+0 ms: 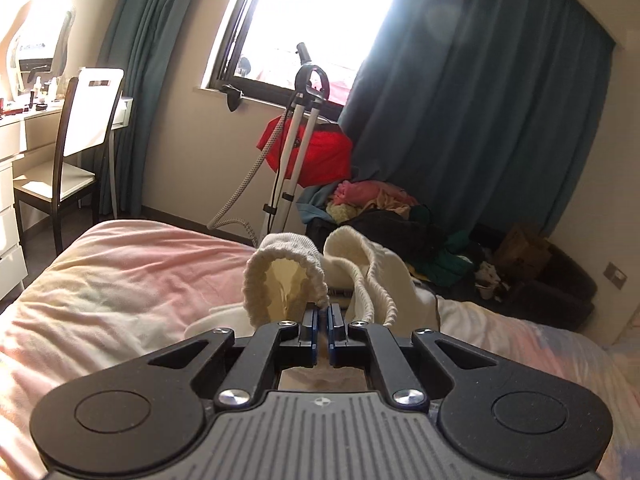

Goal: Fold clothes

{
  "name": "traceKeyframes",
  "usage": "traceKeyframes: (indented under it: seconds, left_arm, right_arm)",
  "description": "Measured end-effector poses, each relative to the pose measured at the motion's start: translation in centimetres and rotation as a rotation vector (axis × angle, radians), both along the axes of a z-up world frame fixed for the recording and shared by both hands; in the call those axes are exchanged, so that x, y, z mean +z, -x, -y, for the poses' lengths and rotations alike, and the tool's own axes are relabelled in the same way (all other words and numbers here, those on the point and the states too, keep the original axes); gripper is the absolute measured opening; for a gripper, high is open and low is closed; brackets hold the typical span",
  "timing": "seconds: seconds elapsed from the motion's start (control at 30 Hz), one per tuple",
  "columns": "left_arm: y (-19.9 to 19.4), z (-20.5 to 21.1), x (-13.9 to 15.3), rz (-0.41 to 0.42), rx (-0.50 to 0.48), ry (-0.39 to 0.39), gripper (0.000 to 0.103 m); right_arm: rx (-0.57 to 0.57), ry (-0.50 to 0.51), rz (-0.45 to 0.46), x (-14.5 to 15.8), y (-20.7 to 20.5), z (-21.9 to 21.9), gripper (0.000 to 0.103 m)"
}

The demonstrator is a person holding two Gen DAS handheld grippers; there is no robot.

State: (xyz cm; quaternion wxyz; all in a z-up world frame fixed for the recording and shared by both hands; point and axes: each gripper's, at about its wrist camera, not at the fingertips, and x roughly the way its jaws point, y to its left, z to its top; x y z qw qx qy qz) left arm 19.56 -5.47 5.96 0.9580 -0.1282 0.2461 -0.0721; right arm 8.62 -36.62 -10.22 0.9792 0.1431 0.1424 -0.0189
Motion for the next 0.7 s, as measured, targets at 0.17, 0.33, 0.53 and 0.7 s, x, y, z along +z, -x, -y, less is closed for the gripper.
traceKeyframes:
  seconds: [0.17, 0.33, 0.53, 0.7]
  left_arm:
    - [9.6, -2.6, -3.6, -0.043, -0.140, -0.010, 0.000]
    - [14.1, -4.5, -6.6, -0.076, -0.190, -0.084, 0.003]
    - [16.2, -6.0, -7.5, -0.042, -0.186, -0.040, 0.037]
    - [17.1, -6.5, -8.3, 0.002, -0.211, -0.022, 0.055]
  right_arm:
    - [0.033, -0.004, 0.009, 0.4, 1.4, -0.8, 0.103]
    - [0.088, -0.001, -0.014, 0.3, 2.1, -2.0, 0.102]
    - [0.099, 0.023, -0.101, -1.2, 1.7, -3.0, 0.082]
    - [0.057, 0.084, -0.177, -2.6, 1.2, -3.7, 0.072]
